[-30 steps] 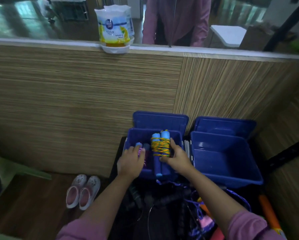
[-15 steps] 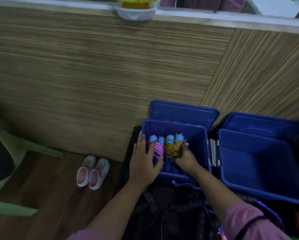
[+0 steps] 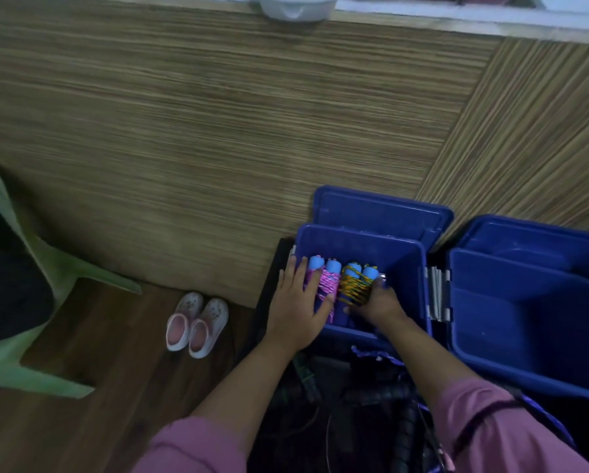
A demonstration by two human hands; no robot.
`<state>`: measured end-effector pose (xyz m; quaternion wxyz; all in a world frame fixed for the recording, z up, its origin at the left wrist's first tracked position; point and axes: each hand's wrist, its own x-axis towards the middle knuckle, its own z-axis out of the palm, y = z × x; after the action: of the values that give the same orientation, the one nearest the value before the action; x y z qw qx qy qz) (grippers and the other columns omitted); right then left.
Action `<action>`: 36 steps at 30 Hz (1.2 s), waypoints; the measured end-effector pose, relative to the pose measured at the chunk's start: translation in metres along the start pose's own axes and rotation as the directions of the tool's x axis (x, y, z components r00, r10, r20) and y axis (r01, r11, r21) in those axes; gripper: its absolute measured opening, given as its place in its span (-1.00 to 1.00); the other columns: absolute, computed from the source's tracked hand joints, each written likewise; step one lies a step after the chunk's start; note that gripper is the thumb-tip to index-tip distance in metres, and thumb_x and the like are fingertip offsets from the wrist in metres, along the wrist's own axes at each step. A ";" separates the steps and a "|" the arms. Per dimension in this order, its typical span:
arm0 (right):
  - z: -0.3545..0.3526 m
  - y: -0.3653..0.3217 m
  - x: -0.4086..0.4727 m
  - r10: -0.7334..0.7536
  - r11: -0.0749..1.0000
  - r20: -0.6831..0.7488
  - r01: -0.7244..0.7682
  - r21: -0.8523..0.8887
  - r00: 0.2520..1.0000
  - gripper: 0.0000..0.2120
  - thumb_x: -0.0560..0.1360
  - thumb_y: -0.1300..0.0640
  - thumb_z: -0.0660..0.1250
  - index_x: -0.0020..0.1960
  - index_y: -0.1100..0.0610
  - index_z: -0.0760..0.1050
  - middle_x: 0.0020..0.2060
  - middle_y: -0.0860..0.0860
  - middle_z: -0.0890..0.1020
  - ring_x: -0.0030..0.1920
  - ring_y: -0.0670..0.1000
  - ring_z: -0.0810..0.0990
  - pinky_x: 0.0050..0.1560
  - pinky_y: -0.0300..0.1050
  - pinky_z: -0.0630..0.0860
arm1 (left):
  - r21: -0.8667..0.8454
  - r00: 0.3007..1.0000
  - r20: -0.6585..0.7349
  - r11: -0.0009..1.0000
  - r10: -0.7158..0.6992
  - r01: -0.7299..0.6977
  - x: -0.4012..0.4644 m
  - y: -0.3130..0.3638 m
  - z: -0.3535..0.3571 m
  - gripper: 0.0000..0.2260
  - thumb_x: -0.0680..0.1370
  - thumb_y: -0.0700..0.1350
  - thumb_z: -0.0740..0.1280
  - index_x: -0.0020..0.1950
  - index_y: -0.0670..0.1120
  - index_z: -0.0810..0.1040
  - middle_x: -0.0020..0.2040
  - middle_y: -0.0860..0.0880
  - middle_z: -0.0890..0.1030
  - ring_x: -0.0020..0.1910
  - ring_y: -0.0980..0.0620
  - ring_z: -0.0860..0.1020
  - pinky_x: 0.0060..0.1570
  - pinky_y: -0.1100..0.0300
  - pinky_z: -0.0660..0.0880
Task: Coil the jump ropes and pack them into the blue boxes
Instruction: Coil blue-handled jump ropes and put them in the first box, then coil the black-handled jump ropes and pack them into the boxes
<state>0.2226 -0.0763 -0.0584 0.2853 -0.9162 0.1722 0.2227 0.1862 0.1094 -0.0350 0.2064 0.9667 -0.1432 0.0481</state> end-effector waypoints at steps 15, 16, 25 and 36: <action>0.014 -0.051 -0.137 -0.741 0.669 -0.294 0.699 -0.252 0.603 -0.86 0.47 0.12 0.27 -0.05 0.18 0.51 -0.11 0.14 0.51 -0.13 0.19 0.54 -0.22 0.00 0.52 | 0.004 0.975 0.069 0.978 -0.209 0.210 -0.097 -0.019 -0.025 -0.32 0.43 0.19 0.09 0.48 -0.11 0.29 0.43 -0.16 0.34 0.32 -0.20 0.43 0.17 -0.14 0.45; 0.024 -0.047 -0.147 -0.791 0.612 -0.232 0.729 -0.308 0.566 -0.86 0.48 0.11 0.22 -0.08 0.16 0.49 -0.13 0.11 0.50 -0.17 0.16 0.55 -0.32 -0.03 0.51 | 0.015 0.959 0.100 0.964 -0.265 0.265 -0.109 -0.021 -0.020 -0.31 0.41 0.20 0.08 0.47 -0.13 0.30 0.39 -0.18 0.37 0.24 -0.23 0.47 0.12 -0.14 0.48; 0.099 -0.001 -0.157 -0.476 0.772 0.225 0.526 -0.356 0.850 -0.57 0.52 0.18 0.24 0.39 0.06 0.35 0.26 0.18 0.29 0.21 0.24 0.40 0.28 -0.01 0.37 | 0.248 0.842 0.416 0.934 -0.344 0.259 -0.173 -0.021 -0.002 -0.52 0.60 -0.11 0.19 0.51 0.11 0.19 0.36 -0.03 0.39 0.21 -0.09 0.44 0.05 0.09 0.40; 0.119 -0.007 -0.153 -0.454 0.869 0.184 0.479 -0.123 0.872 -0.73 0.36 0.28 0.36 0.02 0.15 0.40 -0.10 0.06 0.39 -0.06 0.13 0.50 -0.08 -0.13 0.40 | -0.298 0.591 0.313 0.514 -0.743 0.804 -0.169 -0.056 -0.010 -0.67 0.56 -0.07 0.31 0.27 -0.20 0.48 0.17 -0.19 0.57 0.19 -0.20 0.52 0.09 0.08 0.49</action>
<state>0.0598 0.0295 -0.0660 0.2660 -0.9316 -0.0956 0.2284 0.0415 0.2058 -0.0735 0.3924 0.8623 0.2822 -0.1509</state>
